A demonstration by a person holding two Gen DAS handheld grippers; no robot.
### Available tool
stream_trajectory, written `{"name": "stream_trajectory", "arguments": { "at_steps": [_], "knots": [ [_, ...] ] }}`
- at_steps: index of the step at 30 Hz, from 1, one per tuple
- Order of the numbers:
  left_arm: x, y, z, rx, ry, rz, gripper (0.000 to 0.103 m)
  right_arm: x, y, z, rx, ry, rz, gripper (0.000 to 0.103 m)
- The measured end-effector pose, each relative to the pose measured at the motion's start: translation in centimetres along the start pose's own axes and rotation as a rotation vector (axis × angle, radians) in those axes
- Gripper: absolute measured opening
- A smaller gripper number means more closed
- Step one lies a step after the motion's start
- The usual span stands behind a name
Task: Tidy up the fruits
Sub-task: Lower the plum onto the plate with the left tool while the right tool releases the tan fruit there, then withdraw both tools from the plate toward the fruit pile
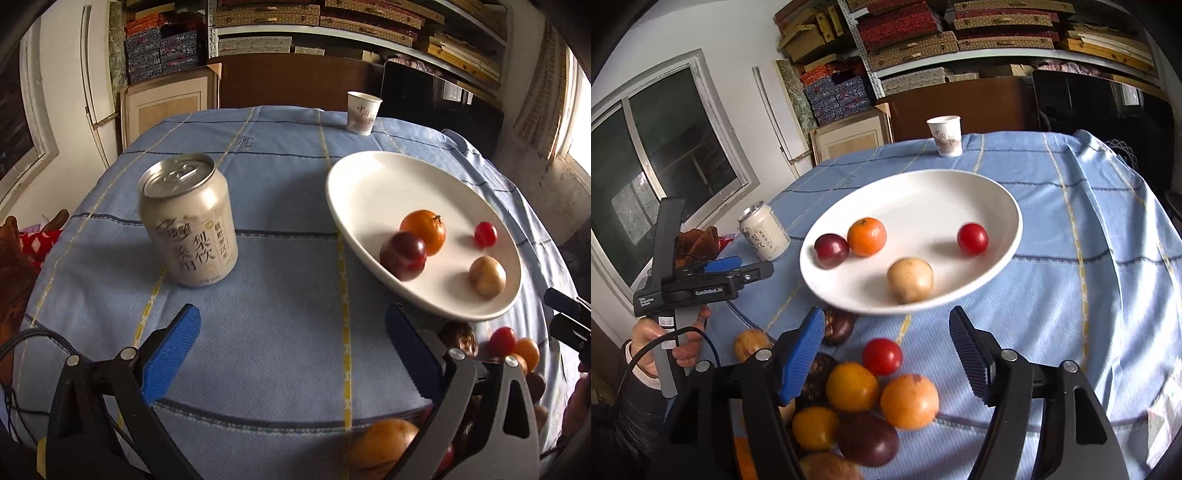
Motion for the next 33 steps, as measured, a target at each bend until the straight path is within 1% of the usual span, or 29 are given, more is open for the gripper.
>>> {"name": "stream_trajectory", "arguments": {
  "at_steps": [3,5,8,10,12,14,16,19,20,22,24,25,27,29,31,33],
  "knots": [
    [-0.7,-0.3,-0.6,0.022,-0.007,0.003,0.098,0.1,-0.9,-1.3,0.041,0.039,-0.003,0.072],
    [-0.9,-0.5,-1.0,0.047,-0.010,0.022,0.098,0.1,-1.4,-1.9,0.061,0.056,-0.002,0.075],
    [-1.1,-0.7,-1.5,0.069,-0.006,0.037,0.098,-0.2,-1.7,-2.1,0.089,0.053,0.008,0.079],
    [-1.2,-0.8,-1.7,0.072,-0.004,0.035,0.098,-0.9,-1.3,-2.1,0.105,0.043,0.068,0.079],
    [-1.3,-0.7,-1.9,0.070,-0.003,0.032,0.098,-2.2,-0.5,-2.2,0.089,0.018,0.135,0.079],
    [-1.5,-0.5,-2.2,0.062,-0.001,0.032,0.098,-3.1,0.3,-2.8,0.047,0.004,0.158,0.079],
    [-1.6,-0.3,-2.4,0.055,0.008,0.022,0.098,-4.0,1.1,-4.1,0.005,0.000,0.171,0.079],
    [-1.5,-0.3,-2.7,0.046,0.019,0.009,0.098,-4.8,1.8,-6.2,0.038,0.004,0.215,0.079],
    [-1.5,-0.3,-2.7,0.044,0.019,0.007,0.098,-5.1,2.1,-7.0,0.065,0.015,0.247,0.079],
    [-1.5,-0.2,-2.8,0.040,0.018,0.008,0.098,-6.2,2.6,-7.8,0.096,-0.006,0.270,0.079],
    [-1.6,-0.2,-2.9,0.036,0.020,0.003,0.098,-6.9,3.2,-8.4,0.085,-0.010,0.239,0.079],
    [-1.6,-0.2,-3.0,0.035,0.024,-0.002,0.098,-6.8,3.3,-8.8,0.073,-0.001,0.202,0.079],
    [-1.5,-0.4,-3.3,0.042,0.034,-0.009,0.098,-6.1,3.5,-9.5,0.024,0.029,0.071,0.079],
    [-1.5,-0.7,-3.6,0.054,0.040,-0.014,0.098,-5.1,3.6,-10.0,-0.032,0.059,-0.040,0.079],
    [-1.6,-1.0,-3.8,0.069,0.039,-0.018,0.098,-4.6,4.1,-10.3,-0.090,0.076,-0.089,0.079],
    [-1.8,-1.2,-3.9,0.081,0.035,-0.020,0.098,-4.3,4.8,-10.1,-0.114,0.074,-0.102,0.079]
  ]
}}
Point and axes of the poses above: each gripper's, at about its wrist camera, not at the fingertips, and x roughly the way its jaws point, y to its left, z to its top, the point moved 10 cm from there along x, roughly the way its jaws point, and after that the axes turned 1 degree about y, right-handed, at the moved point
